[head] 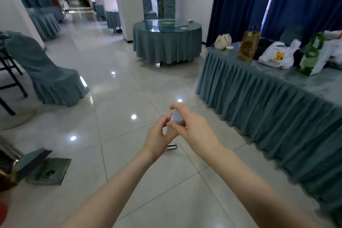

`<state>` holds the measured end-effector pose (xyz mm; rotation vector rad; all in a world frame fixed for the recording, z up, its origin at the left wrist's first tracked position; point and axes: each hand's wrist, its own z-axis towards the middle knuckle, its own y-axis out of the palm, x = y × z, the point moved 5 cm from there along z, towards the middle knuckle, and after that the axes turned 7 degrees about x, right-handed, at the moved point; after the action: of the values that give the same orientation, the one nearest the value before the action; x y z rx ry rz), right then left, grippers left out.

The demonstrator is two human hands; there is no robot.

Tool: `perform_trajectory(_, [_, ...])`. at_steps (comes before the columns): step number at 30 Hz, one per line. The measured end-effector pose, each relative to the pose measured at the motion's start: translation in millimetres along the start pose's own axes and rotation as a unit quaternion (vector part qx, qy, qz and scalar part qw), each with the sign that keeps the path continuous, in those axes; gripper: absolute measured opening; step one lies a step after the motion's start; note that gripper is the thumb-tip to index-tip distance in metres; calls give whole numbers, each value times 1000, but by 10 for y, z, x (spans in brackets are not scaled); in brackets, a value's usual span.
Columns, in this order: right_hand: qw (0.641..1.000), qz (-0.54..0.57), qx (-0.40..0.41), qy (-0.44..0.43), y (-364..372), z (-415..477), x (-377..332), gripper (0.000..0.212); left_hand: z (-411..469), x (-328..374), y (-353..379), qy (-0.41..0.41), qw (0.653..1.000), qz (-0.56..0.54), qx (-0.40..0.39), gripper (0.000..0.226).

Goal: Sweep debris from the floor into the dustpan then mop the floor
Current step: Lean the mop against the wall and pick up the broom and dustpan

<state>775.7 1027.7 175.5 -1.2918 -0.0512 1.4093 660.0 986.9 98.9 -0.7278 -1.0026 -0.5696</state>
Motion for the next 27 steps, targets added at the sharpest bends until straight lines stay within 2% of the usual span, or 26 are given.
perform_trajectory(4, [996, -55, -14, -67, -70, 755, -91, 41, 491, 13, -75, 16, 996, -20, 89, 21])
perform_trajectory(7, [996, -19, -15, -90, -20, 1345, -158, 40, 968, -43, -222, 28, 991, -6, 133, 28])
perform_trajectory(9, [995, 30, -11, -99, 34, 1781, -179, 38, 1341, -97, -336, 43, 988, 1, 149, 37])
perform_trajectory(12, [990, 72, -5, -118, 120, 2487, -209, 36, 1935, -219, -513, 52, 983, 2, 177, 33])
perform_trajectory(21, [986, 14, 36, -164, 396, 4410, -209, 39, 3583, -656, -862, 58, 971, 6, 230, 68])
perform_trajectory(27, [971, 58, 20, -231, 576, 5366, -41, 43, 4371, -941, -997, 45, 968, 13, 245, 71])
